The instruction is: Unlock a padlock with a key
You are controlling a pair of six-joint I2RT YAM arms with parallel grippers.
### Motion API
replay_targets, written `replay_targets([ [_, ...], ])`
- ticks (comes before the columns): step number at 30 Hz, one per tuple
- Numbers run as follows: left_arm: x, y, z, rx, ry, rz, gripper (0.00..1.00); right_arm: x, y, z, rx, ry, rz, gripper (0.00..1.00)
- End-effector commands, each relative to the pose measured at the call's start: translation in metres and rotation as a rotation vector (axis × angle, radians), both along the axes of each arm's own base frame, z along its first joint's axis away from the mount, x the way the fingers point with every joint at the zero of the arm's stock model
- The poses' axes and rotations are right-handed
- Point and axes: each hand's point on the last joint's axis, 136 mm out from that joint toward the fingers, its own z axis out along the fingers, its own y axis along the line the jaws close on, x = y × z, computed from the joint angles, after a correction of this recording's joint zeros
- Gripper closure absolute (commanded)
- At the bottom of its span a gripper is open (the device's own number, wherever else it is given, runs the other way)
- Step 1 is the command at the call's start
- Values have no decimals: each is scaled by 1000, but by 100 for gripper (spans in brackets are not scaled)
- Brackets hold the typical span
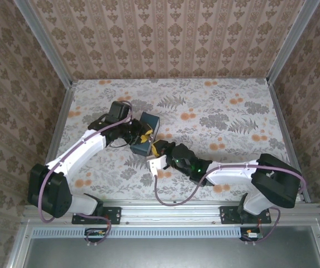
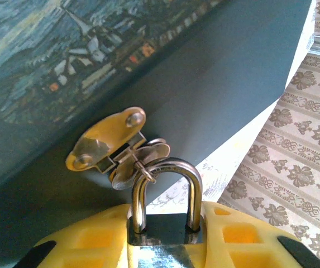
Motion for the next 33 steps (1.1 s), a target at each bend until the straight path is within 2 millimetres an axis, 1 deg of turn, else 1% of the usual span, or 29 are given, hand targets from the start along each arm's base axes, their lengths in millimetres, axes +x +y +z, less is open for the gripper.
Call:
replay_targets([
  [1, 8, -7, 26, -54, -76, -19, 100, 8, 16, 14, 37, -72, 22, 74],
  [5, 7, -7, 24, -53, -71, -22, 100, 14, 17, 21, 64, -94, 8, 74],
  [8, 8, -6, 25, -51, -79, -23, 100, 13, 11, 27, 86, -62, 0, 74],
  [9, 9, -5, 25, -46, -86, -24, 100, 12, 7, 29, 94, -29, -7, 74],
  [10, 9, -5, 25, -41, -92, -28, 100, 11, 1, 29, 108, 36, -21, 73],
  [11, 10, -4, 24, -36, -94, -29, 100, 10, -6, 26, 106, 123, -41, 73],
  [12, 10, -3, 23, -32, -97, -29, 100, 9, -15, 25, 126, 248, -67, 74],
  [13, 11, -3, 21, -33, -98, -27, 100, 8, -21, 29, 188, 391, -104, 74],
  [14, 12, -3, 20, -35, -100, -25, 100, 6, -27, 37, 272, 508, -132, 76],
  [16, 13, -3, 16, -33, -105, -18, 100, 7, -35, 47, 476, 705, -196, 77],
  [18, 15, -3, 14, -38, -107, -13, 100, 5, -36, 50, 660, 861, -255, 76],
  [20, 15, -5, 11, -45, -105, -12, 100, -2, -30, 49, 798, 1045, -289, 75],
  [22, 17, -7, 11, -49, -108, -12, 100, 0, -29, 44, 944, 1208, -376, 72],
  [24, 18, -7, 13, -49, -119, -11, 100, 2, -27, 43, 1057, 1314, -423, 70],
  [25, 19, -7, 14, -51, -124, -8, 100, 0, -20, 46, 1108, 1392, -395, 69],
  [27, 20, -7, 16, -52, -131, -8, 100, 2, -17, 44, 1170, 1460, -422, 69],
  [28, 20, -7, 16, -54, -133, -7, 100, 3, -17, 43, 1176, 1467, -440, 69],
  [30, 21, -8, 18, -58, -138, -6, 100, 11, -24, 39, 1204, 1439, -497, 69],
  [33, 20, -8, 19, -58, -138, -8, 100, 16, -26, 38, 1236, 1452, -498, 67],
])
